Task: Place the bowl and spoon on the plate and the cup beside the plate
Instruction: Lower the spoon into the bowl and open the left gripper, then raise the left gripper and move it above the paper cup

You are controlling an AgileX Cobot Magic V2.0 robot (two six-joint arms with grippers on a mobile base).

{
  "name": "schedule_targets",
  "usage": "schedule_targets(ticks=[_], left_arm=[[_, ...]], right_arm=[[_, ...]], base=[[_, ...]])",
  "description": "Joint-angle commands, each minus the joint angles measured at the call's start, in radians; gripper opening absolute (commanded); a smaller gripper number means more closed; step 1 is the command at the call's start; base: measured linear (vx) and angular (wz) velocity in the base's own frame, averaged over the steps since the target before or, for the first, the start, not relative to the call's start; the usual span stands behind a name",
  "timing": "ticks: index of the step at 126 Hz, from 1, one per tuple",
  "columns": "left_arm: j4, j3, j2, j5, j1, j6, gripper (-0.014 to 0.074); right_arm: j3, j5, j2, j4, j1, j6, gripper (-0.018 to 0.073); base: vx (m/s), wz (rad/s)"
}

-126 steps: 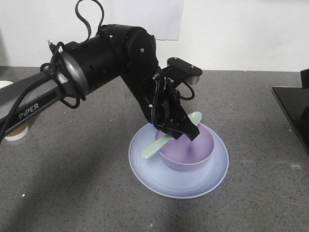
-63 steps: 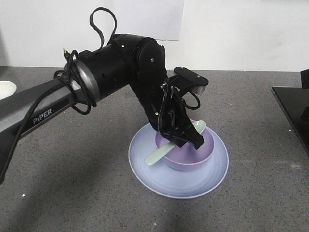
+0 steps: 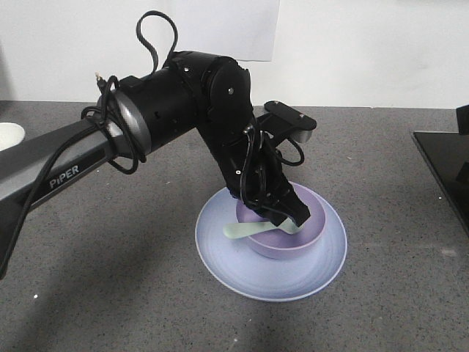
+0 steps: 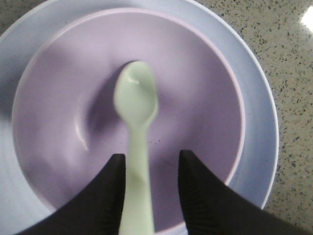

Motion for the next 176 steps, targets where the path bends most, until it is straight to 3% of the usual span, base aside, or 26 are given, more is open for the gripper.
schedule_targets(ticks=[1,16,26,50,59,100,123,142,176], left_arm=[[-0.017,-0.033,-0.064,0.007,-0.003,-0.009,0.0275],[0.021,-0.07,-0.069,0.001,-0.002,-0.016,0.0271],[0.073,-0.098,-0.086,-0.021,0.001,-0.061,0.0271],[0.299,-0.111,-0.158,-0.076,0.002,-0.161,0.0265],[0.349,-0.11,-0.187,-0.074,0.014,-0.186,0.0241],[0.338,-0.109,-0.306,-0.072,0.154,-0.194,-0.0008],[0.276,-0.046,-0.375,-0.054,0.265,-0.19,-0.0008],[0.297,0.064,-0.45,-0.077,0.345,-0.189,-0.0008],[0.291,0.222,-0.567,-0.1,0.543,-0.181,-0.0008]], right_arm=[[-0.027,-0.056,-0.013,-0.014,-0.005,-0.007,-0.0001],[-0.027,-0.056,-0.013,-0.014,-0.005,-0.007,-0.0001],[-0.027,-0.056,-0.013,-0.014,-0.005,-0.007,-0.0001],[-0.027,-0.056,-0.013,-0.014,-0.005,-0.007,-0.0001],[-0.027,-0.056,-0.013,-0.014,-0.005,-0.007,-0.0001],[-0.027,-0.056,-0.013,-0.014,-0.005,-0.007,-0.0001],[-0.027,-0.056,-0.013,-0.014,-0.005,-0.007,-0.0001],[-0.027,-0.052,-0.013,-0.014,-0.005,-0.007,-0.0001],[-0.027,-0.052,-0.013,-0.014,-0.005,-0.007,-0.0001]], base=[[0.0,0.0],[0.0,0.0],[0.0,0.0],[0.0,0.0],[0.0,0.0],[0.0,0.0],[0.0,0.0],[0.0,0.0],[0.0,0.0]])
